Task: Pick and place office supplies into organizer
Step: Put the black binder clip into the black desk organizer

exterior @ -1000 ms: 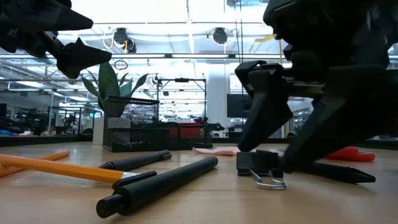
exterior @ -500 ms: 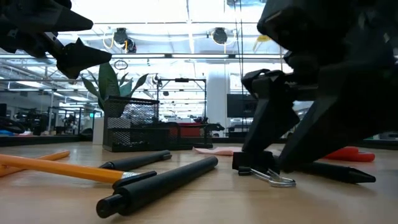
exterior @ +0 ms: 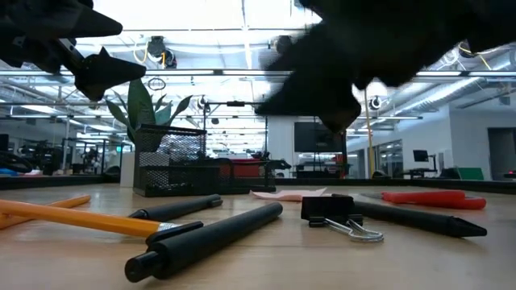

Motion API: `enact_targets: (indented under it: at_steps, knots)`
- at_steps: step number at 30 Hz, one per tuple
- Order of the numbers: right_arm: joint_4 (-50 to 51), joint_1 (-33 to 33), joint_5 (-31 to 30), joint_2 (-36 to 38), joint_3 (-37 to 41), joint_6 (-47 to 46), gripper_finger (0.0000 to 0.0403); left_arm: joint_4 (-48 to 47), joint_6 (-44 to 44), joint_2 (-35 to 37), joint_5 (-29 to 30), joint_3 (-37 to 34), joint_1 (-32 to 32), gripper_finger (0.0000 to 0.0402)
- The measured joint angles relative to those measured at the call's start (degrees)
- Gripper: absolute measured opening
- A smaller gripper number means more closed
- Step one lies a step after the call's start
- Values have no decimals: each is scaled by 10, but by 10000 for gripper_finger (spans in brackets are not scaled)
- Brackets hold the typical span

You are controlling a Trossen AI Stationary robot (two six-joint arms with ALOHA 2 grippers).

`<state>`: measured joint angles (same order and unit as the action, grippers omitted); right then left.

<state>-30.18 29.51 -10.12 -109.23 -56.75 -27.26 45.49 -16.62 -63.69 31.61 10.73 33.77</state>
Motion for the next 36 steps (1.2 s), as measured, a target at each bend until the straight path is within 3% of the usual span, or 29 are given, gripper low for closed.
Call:
enact_targets:
  at_steps: [5,17,25,29,36]
  knots:
    - [-51,-6,38,0,0,-91,183,-12,-6,0,-1,0,0,349]
    - [-13,-64,117,9,0,-305,180,-35,-35,0,-1,0,0,349]
    - [290,-70,112,47,-113,-322,171,-39,-16,0,1,0,-8,349]
    - [455,-69,54,50,-180,-363,169,-62,-57,0,-4,0,-6,349]
    - [552,-59,28,47,-196,-546,169,-92,-54,0,-16,0,-6,349]
